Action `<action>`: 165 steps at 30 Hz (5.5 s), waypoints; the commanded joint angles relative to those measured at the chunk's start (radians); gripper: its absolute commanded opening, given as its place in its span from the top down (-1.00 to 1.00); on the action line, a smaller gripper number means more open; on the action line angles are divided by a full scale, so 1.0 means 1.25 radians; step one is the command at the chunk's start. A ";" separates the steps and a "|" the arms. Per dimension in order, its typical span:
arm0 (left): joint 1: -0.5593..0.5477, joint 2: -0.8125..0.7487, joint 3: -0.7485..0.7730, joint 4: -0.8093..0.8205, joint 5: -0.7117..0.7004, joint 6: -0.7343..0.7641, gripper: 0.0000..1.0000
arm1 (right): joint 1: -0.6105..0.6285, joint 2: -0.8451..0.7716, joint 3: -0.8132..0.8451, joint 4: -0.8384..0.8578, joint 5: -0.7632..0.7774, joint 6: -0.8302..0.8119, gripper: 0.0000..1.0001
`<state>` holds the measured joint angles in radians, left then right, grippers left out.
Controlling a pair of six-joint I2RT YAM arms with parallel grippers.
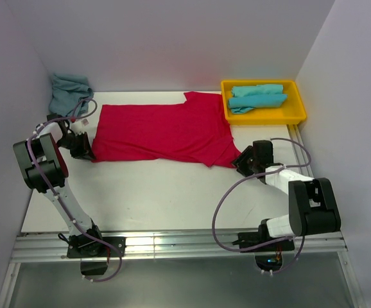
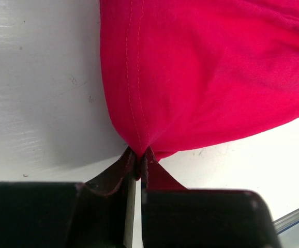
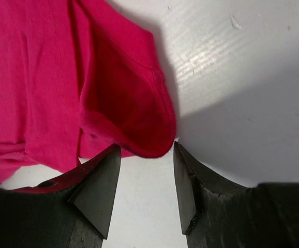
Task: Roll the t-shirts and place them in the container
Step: Fold the tshirt
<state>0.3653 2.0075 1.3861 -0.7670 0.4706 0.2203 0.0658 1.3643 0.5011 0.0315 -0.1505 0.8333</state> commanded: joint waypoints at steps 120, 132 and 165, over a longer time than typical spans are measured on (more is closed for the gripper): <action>0.061 -0.173 0.122 -0.248 0.022 0.343 -0.06 | 0.372 0.144 0.383 -0.327 0.168 0.059 1.00; -0.017 -0.156 0.069 -0.145 0.024 0.431 -0.10 | 0.371 0.182 0.392 -0.271 0.142 0.049 1.00; -0.087 -0.008 0.035 -0.048 -0.033 0.469 0.05 | 0.371 0.236 0.403 -0.212 0.108 0.019 1.00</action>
<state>0.2607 1.9900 1.4124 -0.8104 0.4198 0.7849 0.5240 1.6573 0.9630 -0.2523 -0.0200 0.8722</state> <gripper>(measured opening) 0.481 0.010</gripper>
